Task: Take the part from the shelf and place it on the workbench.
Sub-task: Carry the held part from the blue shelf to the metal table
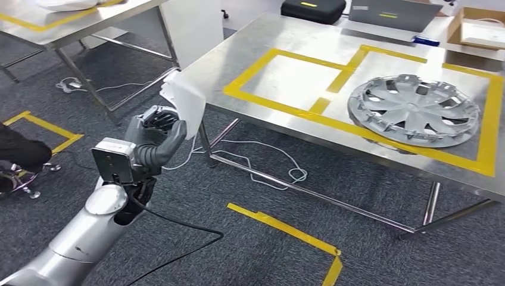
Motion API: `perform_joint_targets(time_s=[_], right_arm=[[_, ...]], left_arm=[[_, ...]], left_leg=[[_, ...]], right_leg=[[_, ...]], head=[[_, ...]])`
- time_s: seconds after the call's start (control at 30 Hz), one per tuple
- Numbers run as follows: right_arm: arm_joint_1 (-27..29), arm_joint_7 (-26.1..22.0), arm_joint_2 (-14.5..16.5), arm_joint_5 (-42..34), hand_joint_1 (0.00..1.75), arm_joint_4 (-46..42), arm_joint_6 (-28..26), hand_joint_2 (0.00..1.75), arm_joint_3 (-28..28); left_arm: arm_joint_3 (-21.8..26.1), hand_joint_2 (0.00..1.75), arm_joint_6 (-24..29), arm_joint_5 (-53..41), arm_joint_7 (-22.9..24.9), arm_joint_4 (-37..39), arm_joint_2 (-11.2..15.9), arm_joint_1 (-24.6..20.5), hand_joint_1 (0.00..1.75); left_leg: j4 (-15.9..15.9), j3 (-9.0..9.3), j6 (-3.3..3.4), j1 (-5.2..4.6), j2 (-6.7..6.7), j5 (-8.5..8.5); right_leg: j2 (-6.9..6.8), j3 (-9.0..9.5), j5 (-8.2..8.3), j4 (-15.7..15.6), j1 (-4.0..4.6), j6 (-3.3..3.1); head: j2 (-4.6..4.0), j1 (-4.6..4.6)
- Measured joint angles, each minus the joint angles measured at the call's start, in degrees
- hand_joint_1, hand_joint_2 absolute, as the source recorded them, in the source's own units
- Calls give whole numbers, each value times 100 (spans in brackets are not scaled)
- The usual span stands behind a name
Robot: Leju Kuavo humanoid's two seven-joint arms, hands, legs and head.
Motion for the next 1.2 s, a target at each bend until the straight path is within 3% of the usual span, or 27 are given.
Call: perform_joint_targets(time_s=[0.03,0.07,0.1,0.13,0.2,0.27,0.3,0.37,0.43,0.5,0.57,0.6,0.67,0.73,0.8,0.87,0.93,1.0,1.07,1.1,1.13,1.2], right_arm=[[-9,-1,-2,-1,0,-1,-1,175,-1],[-12,0,-3,-1,0,-1,-1,175,-1],[-9,2,-6,-1,0,-1,0,175,-1],[-4,5,-9,0,0,-1,1,175,-1],[-2,16,-13,3,0,-1,9,175,-1],[-10,27,-12,6,0,1,21,175,0],[-11,31,-11,7,0,1,25,175,1],[-3,35,-11,9,0,1,28,175,1],[-5,44,-11,10,0,1,26,175,1],[-10,52,-11,12,0,1,25,175,1],[-7,52,-11,12,0,1,27,175,1],[-2,52,-11,12,0,1,28,175,1],[6,52,-11,12,0,1,28,175,1],[0,52,-11,12,0,1,28,175,1],[-1,52,-11,12,0,1,28,175,1],[21,52,-12,12,0,2,28,175,1],[33,52,-14,13,0,3,27,175,1],[12,51,-16,15,0,3,26,175,1],[-6,50,-17,16,0,3,26,175,1],[-8,51,-19,15,0,3,26,175,1],[-5,51,-21,16,0,3,26,175,0],[-2,52,-23,16,0,3,26,175,-1]], left_arm=[[1,175,0,0,1,0,4,11,175],[2,175,0,0,2,0,6,20,175],[2,175,0,0,2,0,7,25,175],[2,175,0,-1,2,0,7,28,175],[3,175,0,-2,2,0,7,27,175],[11,175,0,-2,3,0,10,26,175],[15,175,0,-2,4,0,10,26,175],[19,175,-1,-3,4,0,7,24,175],[30,175,-2,-4,3,0,6,23,175],[46,175,-2,-4,3,0,15,40,175],[57,175,-2,-4,5,1,30,74,175],[60,175,-2,-4,6,1,35,85,175],[65,175,-2,-4,7,1,40,86,175],[70,175,-2,-4,7,1,44,76,175],[72,175,-2,-5,8,2,47,73,175],[71,175,-2,-6,9,2,40,67,175],[70,175,-1,-7,8,1,26,56,175],[73,175,-1,-7,5,1,22,61,175],[78,175,-1,-7,4,2,27,78,175],[79,175,-1,-7,4,2,28,82,175],[79,175,-1,-7,4,2,28,84,175],[79,175,-1,-7,4,2,26,81,175]], left_leg=[[1,0,6,-11,88,-7],[2,2,8,-17,176,-14],[3,7,6,-20,256,-23],[3,19,-2,-22,330,-33],[7,55,-34,-45,454,-65],[19,79,-73,-87,561,-91],[24,84,-90,-104,619,-98],[41,107,-137,-101,689,-137],[284,31,-200,-74,461,-329],[972,-278,-238,-48,144,-684],[1606,-606,-249,-39,60,-875],[1654,-656,-245,-38,54,-800],[1145,-468,-221,-28,-24,-371],[452,-175,-191,3,-275,-60],[171,-66,-167,11,-413,-39],[121,-59,-119,2,-309,-28],[76,-43,-52,16,-176,0],[60,-38,-11,15,-33,8],[64,-44,0,6,126,4],[65,-45,-2,5,205,0],[66,-43,-7,5,276,-5],[69,-27,-33,-1,399,-23]], right_leg=[[-62,-169,-142,355,-3,15],[-83,-255,-184,549,-4,23],[-96,-228,-118,526,-4,25],[-127,-81,37,275,-2,20],[-382,395,363,-548,37,-18],[-582,667,472,-1026,81,-91],[-577,682,454,-1061,98,-124],[-428,671,478,-1068,73,-184],[-289,688,502,-1088,32,-241],[-145,695,513,-1092,10,-278],[26,695,516,-1086,10,-290],[115,697,515,-1078,10,-290],[289,700,511,-1052,9,-283],[436,675,507,-1018,14,-252],[556,612,525,-1004,0,-186],[626,548,545,-1007,-25,-110],[405,437,435,-850,-9,-48],[53,141,113,-252,3,4],[-73,-205,-157,458,-8,39],[-88,-264,-155,584,-8,47],[-102,-199,-47,471,-8,48],[-260,213,291,-274,0,36]], head=[[0,1],[0,2],[0,3],[0,3],[0,6],[0,1],[0,-2],[0,-2],[0,-22],[0,-56],[0,-69],[0,-67],[0,-68],[0,-64],[0,-61],[0,-63],[0,-30],[0,9],[0,19],[0,21],[0,22],[0,23]])
